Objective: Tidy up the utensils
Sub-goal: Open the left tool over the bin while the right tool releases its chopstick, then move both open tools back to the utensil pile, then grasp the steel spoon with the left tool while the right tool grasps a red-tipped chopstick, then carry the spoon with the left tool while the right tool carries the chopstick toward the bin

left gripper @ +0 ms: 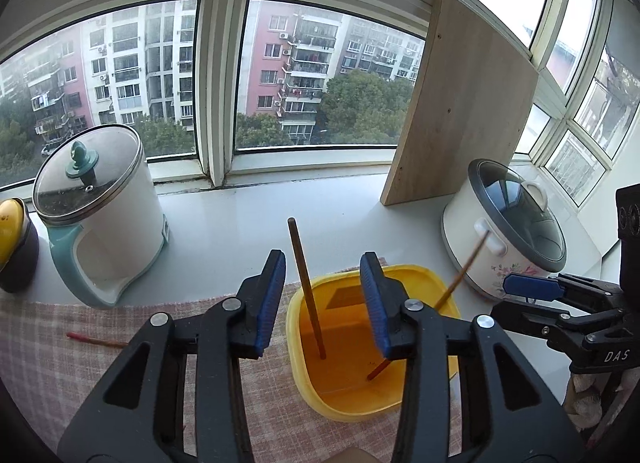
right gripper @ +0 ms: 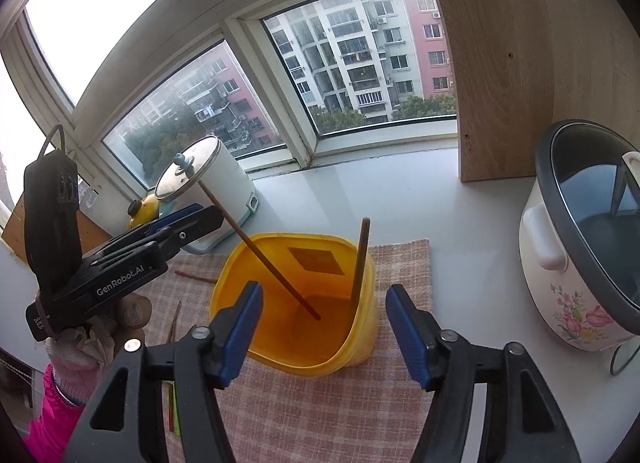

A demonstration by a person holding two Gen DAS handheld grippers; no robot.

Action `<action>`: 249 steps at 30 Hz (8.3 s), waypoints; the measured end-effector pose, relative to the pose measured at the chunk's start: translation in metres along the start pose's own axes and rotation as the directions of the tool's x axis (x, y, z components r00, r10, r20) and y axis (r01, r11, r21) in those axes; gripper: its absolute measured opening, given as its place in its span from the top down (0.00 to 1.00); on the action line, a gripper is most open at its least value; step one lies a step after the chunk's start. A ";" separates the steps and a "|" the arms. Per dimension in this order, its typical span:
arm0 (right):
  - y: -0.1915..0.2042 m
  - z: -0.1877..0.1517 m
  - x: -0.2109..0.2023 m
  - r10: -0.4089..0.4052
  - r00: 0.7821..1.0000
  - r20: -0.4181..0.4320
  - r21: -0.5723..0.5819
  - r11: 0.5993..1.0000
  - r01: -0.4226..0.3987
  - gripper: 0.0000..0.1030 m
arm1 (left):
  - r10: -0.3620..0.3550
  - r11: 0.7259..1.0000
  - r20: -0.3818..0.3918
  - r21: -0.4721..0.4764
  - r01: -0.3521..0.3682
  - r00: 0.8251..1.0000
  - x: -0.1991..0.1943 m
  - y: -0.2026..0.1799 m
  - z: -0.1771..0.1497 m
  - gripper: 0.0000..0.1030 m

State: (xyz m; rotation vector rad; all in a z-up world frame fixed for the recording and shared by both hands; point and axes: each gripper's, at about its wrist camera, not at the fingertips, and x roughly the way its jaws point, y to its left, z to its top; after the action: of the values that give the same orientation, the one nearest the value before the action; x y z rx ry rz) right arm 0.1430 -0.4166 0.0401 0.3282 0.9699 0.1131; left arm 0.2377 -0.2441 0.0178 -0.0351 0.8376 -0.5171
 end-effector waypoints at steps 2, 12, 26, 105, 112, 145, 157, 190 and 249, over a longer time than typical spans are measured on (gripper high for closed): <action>-0.001 -0.002 -0.004 -0.020 1.000 0.015 0.010 1.000 0.020 0.26 | 0.002 1.000 0.006 0.000 -0.002 1.000 -0.007 0.005 -0.002 0.62; 0.012 -0.022 -0.020 -0.085 0.993 0.086 0.009 0.996 0.085 0.17 | 0.020 1.000 0.043 -0.003 -0.020 0.999 -0.052 0.041 -0.022 0.62; 0.088 -0.071 -0.035 -0.098 0.959 0.267 -0.145 0.979 0.141 0.04 | 0.112 0.994 0.028 -0.014 -0.112 0.993 -0.123 0.141 -0.091 0.62; 0.156 -0.128 0.232 0.239 0.926 -0.294 0.246 0.954 -0.168 0.98 | -0.037 0.999 -0.390 0.014 0.046 0.920 0.002 0.197 -0.171 0.61; 0.144 -0.130 0.223 0.236 0.930 -0.281 0.256 0.953 -0.164 0.99 | -0.020 0.998 -0.393 0.053 0.045 0.919 0.007 0.188 -0.170 0.61; 0.135 -0.135 0.207 0.263 0.934 -0.241 0.330 0.927 -0.176 0.94 | 0.034 0.993 -0.400 0.117 0.015 0.916 0.015 0.175 -0.171 0.61; 0.130 -0.133 0.202 0.248 0.939 -0.240 0.308 0.936 -0.169 0.95 | 0.143 0.974 -0.377 0.216 -0.063 0.915 0.027 0.163 -0.175 0.66; 0.198 -0.110 0.099 0.176 0.978 -0.110 -0.056 0.982 -0.183 0.96 | 0.092 0.994 -0.117 0.071 -0.085 0.989 -0.106 0.179 -0.160 0.67; 0.062 -0.005 -0.107 0.142 0.973 0.181 -0.101 0.987 -0.125 0.98 | -0.060 0.984 0.136 0.172 0.037 0.989 -0.113 -0.008 -0.024 0.67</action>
State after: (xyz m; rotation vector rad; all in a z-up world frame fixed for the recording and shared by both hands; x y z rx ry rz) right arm 0.0816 -0.3824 0.1427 0.3163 0.7528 0.2429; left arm 0.1546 -0.1958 0.0823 0.0638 0.6541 -0.6232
